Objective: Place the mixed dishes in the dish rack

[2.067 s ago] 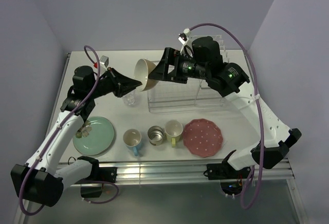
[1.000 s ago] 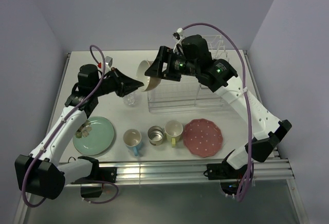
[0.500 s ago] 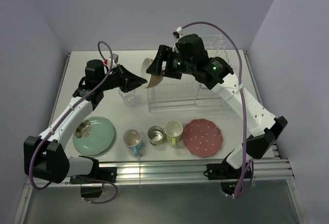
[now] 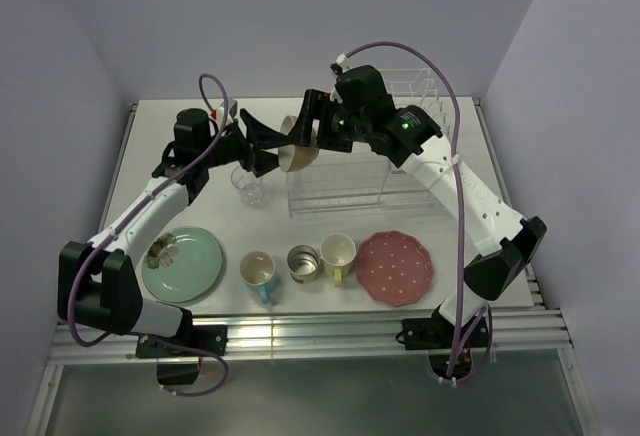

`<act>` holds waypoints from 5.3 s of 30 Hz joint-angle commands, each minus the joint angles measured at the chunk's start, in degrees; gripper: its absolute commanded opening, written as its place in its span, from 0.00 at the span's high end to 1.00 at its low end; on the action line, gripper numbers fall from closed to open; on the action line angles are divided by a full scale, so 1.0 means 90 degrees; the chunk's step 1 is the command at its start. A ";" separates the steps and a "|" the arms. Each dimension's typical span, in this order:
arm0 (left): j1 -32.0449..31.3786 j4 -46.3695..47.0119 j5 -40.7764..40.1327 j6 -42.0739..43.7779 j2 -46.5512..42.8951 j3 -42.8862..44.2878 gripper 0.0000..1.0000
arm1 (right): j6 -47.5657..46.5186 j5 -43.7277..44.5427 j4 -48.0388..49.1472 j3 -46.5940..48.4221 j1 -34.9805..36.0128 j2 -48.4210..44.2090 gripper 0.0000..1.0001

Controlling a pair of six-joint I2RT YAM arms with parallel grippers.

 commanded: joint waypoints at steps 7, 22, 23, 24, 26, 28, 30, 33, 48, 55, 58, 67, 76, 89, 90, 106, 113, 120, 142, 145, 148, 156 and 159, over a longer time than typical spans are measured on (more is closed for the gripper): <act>-0.0008 0.0502 0.0221 0.0099 0.0258 0.0452 0.21 | -0.0251 0.0358 -0.0035 0.0354 -0.0324 0.0172 1.00; 0.0236 0.0805 0.0348 0.0216 0.1078 0.0627 0.04 | -0.0397 0.0251 -0.0083 0.0363 -0.0988 0.0552 1.00; 0.0275 0.0756 0.0338 0.0256 0.1156 0.0666 0.04 | -0.0426 0.0280 -0.0200 0.0412 -0.1008 0.0631 1.00; 0.0294 0.0640 0.0319 0.0343 0.1186 0.0754 0.04 | -0.0504 0.0377 -0.0269 0.0577 -0.1008 0.0709 1.00; 0.0382 0.0454 0.0280 0.0460 0.1274 0.0852 0.05 | -0.0582 0.0533 -0.0425 0.0792 -0.1008 0.0972 1.00; 0.0480 0.0133 0.0163 0.0636 0.1274 0.0959 0.05 | -0.0680 0.0777 -0.0756 0.1222 -0.1008 0.1274 1.00; 0.0558 -0.0248 0.0017 0.0957 0.1225 0.1057 0.05 | -0.0797 0.1099 -0.1010 0.1592 -0.0999 0.1441 1.00; 0.0666 -0.1496 -0.0461 0.1659 0.1089 0.1398 0.06 | -0.1021 0.1597 -0.1225 0.2041 -0.0931 0.1715 1.00; 0.0803 -0.3570 -0.1937 0.2404 -0.0317 0.1311 0.08 | -0.1686 0.4780 -0.1675 0.3264 0.0348 0.3053 1.00; 0.0793 -0.4048 -0.2200 0.2248 -0.0738 0.1204 0.09 | -0.1550 0.6187 -0.1978 0.3274 0.0642 0.3609 1.00; 0.0793 -0.4166 -0.2230 0.2209 -0.0864 0.1077 0.09 | -0.1637 0.6607 -0.1978 0.3157 0.0642 0.3707 1.00; 0.0793 -0.4166 -0.2152 0.2131 -0.1001 0.1067 0.09 | -0.1911 0.7213 -0.2036 0.2981 0.0545 0.4196 1.00; 0.0773 -0.4196 -0.2133 0.2180 -0.1177 0.0872 0.09 | -0.1550 0.7614 -0.2457 0.2747 0.0183 0.4430 1.00; 0.0754 -0.3971 -0.1976 0.2121 -0.1119 0.0833 0.09 | -0.1579 0.7780 -0.2379 0.2424 -0.0432 0.4645 1.00; 0.0754 -0.3951 -0.1966 0.2112 -0.1119 0.0823 0.09 | -0.1579 0.7858 -0.2379 0.2424 -0.0471 0.4674 1.00; 0.0754 -0.3824 -0.1898 0.2072 -0.1060 0.0804 0.09 | -0.1530 0.8533 -0.2516 0.2161 -0.0676 0.5085 1.00; 0.0754 -0.3873 -0.1956 0.2111 -0.1080 0.0764 0.09 | -0.1559 0.8308 -0.2564 0.2151 -0.0725 0.5143 0.67; 0.0754 -0.4038 -0.2103 0.2170 -0.1070 0.0794 0.07 | -0.1647 0.7986 -0.2457 0.2219 -0.0609 0.5104 0.23; 0.0676 -0.5806 -0.3537 0.2853 -0.0610 0.1447 0.06 | -0.1960 0.6110 -0.2154 0.2424 -0.0296 0.4577 0.00; 0.0540 -0.6371 -0.4014 0.2971 -0.0679 0.1672 0.08 | -0.1872 0.5993 -0.2241 0.2657 -0.0218 0.4343 0.00; 0.0296 -0.6802 -0.4368 0.2971 -0.1019 0.1634 0.13 | -0.1794 0.5662 -0.2446 0.2922 -0.0139 0.4021 0.00; -0.0866 -0.7515 -0.4954 0.2396 -0.2249 0.0512 0.22 | -0.1472 0.3915 -0.2555 0.2602 0.0114 0.2371 0.02; -0.1325 -0.7623 -0.4984 0.2044 -0.2572 0.0023 0.26 | -0.1442 0.3474 -0.2340 0.2152 0.0329 0.1766 0.02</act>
